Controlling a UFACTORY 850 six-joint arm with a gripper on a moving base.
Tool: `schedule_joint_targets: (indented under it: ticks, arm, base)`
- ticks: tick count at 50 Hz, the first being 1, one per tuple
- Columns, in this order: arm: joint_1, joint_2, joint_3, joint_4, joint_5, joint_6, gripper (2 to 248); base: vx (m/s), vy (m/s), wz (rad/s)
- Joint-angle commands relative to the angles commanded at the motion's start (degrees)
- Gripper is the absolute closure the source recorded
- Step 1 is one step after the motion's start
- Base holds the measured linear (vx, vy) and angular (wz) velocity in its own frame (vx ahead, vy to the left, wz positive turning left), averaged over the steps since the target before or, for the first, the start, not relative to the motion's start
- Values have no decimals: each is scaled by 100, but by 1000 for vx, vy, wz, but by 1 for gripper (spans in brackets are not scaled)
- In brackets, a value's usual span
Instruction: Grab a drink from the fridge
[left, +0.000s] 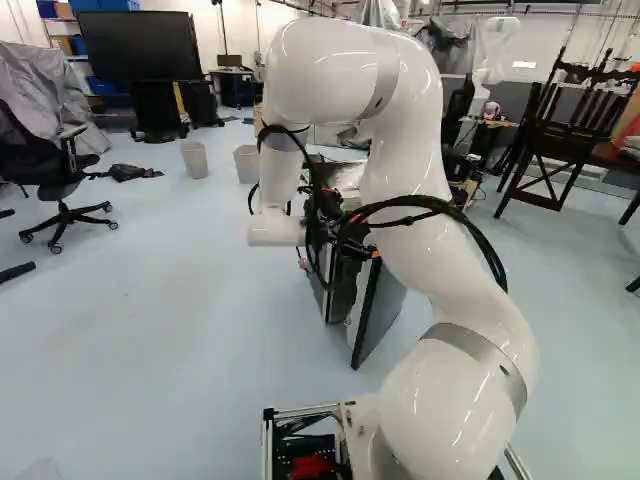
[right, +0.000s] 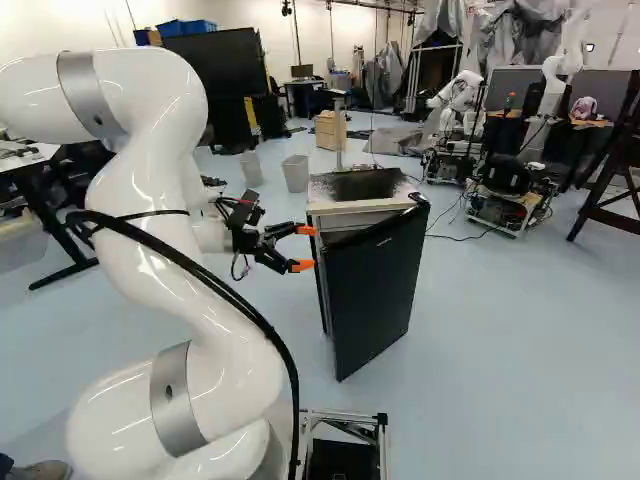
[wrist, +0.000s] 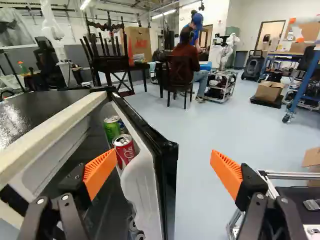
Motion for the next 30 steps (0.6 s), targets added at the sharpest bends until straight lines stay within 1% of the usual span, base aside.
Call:
schedule_joint_targets:
  ticks: [10,15,20,30]
  arm:
    - [-313,-44,-135,0,0,0,3]
    - [-437,-49,-151,0,0,0,3]
    - [-487,-51,-156,0,0,0,3]
    - [-507,-52,-158,0,-1,0,3]
  base:
    - [0,0,0]
    - [0,0,0]
    - [0,0,0]
    - [0,0,0]
